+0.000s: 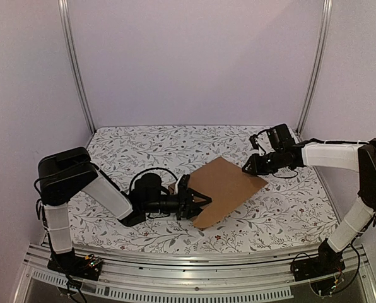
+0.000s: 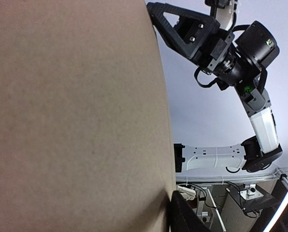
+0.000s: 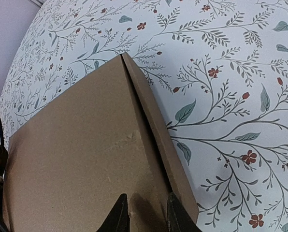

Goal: Fold the paper box

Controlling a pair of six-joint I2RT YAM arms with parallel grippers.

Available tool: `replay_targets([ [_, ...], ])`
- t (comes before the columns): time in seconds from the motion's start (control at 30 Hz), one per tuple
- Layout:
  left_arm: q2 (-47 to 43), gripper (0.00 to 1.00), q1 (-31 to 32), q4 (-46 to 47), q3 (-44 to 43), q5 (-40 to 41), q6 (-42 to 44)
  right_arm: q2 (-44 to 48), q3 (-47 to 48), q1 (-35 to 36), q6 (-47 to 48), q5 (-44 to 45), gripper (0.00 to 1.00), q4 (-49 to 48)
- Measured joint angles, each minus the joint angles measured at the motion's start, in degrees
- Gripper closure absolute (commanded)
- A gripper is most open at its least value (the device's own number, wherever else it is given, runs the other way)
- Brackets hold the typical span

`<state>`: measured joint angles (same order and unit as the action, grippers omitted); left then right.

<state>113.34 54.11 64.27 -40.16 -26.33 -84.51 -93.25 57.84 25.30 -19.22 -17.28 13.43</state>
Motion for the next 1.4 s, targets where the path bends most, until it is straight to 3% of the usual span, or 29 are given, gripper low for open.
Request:
replay_targets([
  [0.27,-0.33,0.55,-0.61,0.33,1.95,-0.31,0.46,0.0,-2.78,1.07,-0.31,-0.13,0.75,-0.46],
  [0.8,-7.5,0.52,-4.35,-2.71,10.4,-5.33,3.28,-0.35,-3.39,3.54,-0.61,-0.39,0.76,-0.79],
  [1.23,-25.99,0.47,-5.99,-34.07,10.27,-4.87,16.13,-0.46,-3.61,4.35,0.22,1.31,0.76,-0.04],
  [1.4,-28.87,0.44,-6.62,-42.21,10.25,-3.19,19.8,-0.55,-3.58,4.83,0.22,2.01,0.7,0.0],
])
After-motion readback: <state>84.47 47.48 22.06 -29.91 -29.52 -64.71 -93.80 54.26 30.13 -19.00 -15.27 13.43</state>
